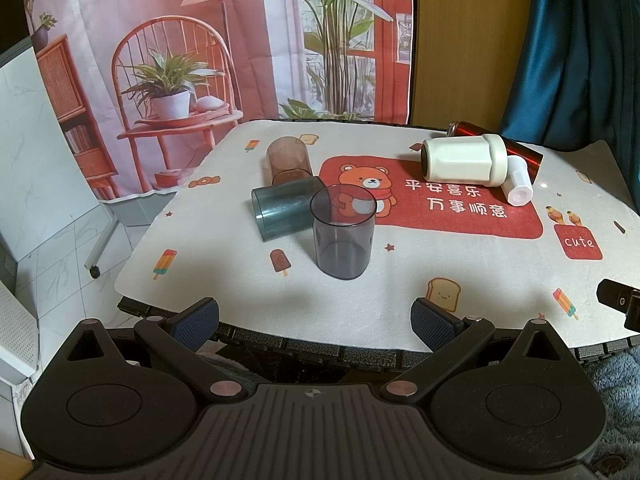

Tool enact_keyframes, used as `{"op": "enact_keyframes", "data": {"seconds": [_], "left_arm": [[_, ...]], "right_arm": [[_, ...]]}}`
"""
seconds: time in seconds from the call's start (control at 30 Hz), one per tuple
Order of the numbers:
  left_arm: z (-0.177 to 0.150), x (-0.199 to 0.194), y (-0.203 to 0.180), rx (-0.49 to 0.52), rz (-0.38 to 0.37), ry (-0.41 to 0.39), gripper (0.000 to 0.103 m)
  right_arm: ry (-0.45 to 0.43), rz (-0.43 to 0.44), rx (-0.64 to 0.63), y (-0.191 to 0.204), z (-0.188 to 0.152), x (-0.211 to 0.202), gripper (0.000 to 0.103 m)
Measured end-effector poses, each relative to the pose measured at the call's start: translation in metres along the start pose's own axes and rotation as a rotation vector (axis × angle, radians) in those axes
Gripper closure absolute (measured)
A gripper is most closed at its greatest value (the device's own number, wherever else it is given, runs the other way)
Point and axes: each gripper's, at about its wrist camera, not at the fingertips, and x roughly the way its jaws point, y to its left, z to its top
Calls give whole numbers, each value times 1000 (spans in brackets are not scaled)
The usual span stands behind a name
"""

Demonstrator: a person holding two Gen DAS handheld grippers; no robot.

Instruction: Flip cup upright

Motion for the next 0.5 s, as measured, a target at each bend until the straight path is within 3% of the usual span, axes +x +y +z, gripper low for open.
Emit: {"op": "enact_keyframes", "data": {"seconds": [0.5], "left_arm": [[0, 0, 0, 0, 0, 0, 0]], "right_arm": [[5, -1, 1, -1, -6, 1, 0]]}}
